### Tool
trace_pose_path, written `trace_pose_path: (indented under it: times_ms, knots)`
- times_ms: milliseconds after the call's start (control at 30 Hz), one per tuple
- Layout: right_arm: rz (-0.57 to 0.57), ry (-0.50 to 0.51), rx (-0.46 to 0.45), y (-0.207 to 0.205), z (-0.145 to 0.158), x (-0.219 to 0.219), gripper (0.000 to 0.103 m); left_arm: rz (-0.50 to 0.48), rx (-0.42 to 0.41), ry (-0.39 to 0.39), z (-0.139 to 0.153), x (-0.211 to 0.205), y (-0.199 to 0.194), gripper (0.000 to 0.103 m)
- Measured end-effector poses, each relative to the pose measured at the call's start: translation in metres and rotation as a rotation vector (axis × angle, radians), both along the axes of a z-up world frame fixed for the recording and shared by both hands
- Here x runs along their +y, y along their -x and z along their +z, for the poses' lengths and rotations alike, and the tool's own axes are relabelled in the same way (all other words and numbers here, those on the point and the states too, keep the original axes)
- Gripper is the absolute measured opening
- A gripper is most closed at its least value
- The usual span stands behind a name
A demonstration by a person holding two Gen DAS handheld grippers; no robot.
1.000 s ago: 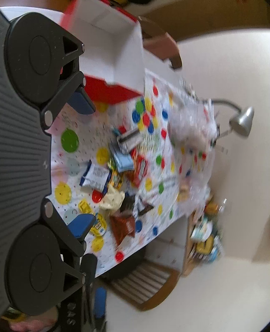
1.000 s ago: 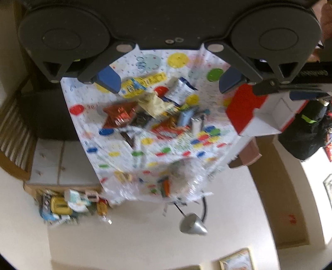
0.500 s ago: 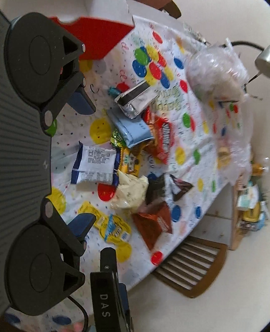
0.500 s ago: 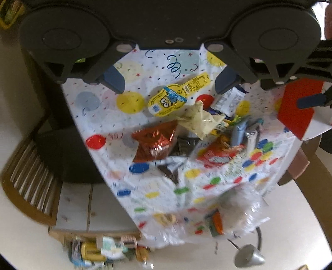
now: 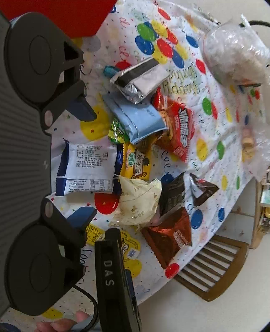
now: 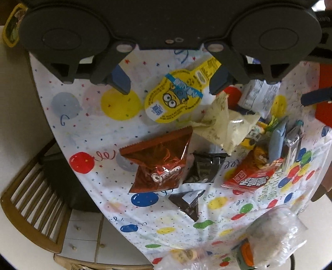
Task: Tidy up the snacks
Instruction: 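Grasp the white-blue biscuit packet with the left tool while the right tool grasps the yellow Minion snack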
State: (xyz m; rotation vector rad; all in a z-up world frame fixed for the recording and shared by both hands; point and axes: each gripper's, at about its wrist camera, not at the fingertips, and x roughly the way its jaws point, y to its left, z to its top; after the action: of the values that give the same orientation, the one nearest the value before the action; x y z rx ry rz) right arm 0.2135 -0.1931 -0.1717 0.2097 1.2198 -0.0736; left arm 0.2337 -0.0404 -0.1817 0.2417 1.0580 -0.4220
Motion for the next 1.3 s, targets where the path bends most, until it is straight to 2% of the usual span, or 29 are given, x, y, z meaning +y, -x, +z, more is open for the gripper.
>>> trace_pose_path:
  times_ms: [167, 200, 267, 333, 533, 633, 767, 1067, 1300]
  knots:
    - [0.007, 0.011, 0.027, -0.012, -0.008, 0.007, 0.081, -0.007, 0.038, -0.048, -0.009, -0.012, -0.008, 0.085]
    - [0.008, 0.017, 0.034, -0.013, -0.010, 0.009, 0.080, 0.000, 0.051, -0.059, -0.012, -0.013, -0.011, 0.083]
    - [0.014, 0.031, 0.045, -0.015, -0.013, 0.011, 0.079, 0.014, 0.074, -0.070, -0.016, -0.014, -0.017, 0.072]
    - [0.012, 0.040, 0.054, -0.016, -0.015, 0.012, 0.076, 0.023, 0.098, -0.062, -0.019, -0.013, -0.021, 0.070]
    - [0.020, 0.069, 0.054, -0.017, -0.016, 0.016, 0.074, 0.015, 0.100, -0.073, -0.021, -0.017, -0.021, 0.066]
    - [0.028, 0.085, 0.047, -0.017, -0.015, 0.017, 0.066, 0.016, 0.099, -0.068, -0.019, -0.018, -0.021, 0.055]
    - [0.023, 0.064, 0.035, -0.014, -0.014, 0.011, 0.066, 0.030, 0.101, -0.063, -0.018, -0.016, -0.020, 0.047]
    - [0.028, 0.028, 0.029, 0.000, -0.010, 0.004, 0.065, 0.108, 0.119, -0.019, -0.008, -0.005, -0.009, 0.045]
    - [0.082, -0.006, -0.003, 0.021, 0.012, 0.000, 0.065, 0.160, 0.093, 0.011, 0.014, 0.004, 0.020, 0.045]
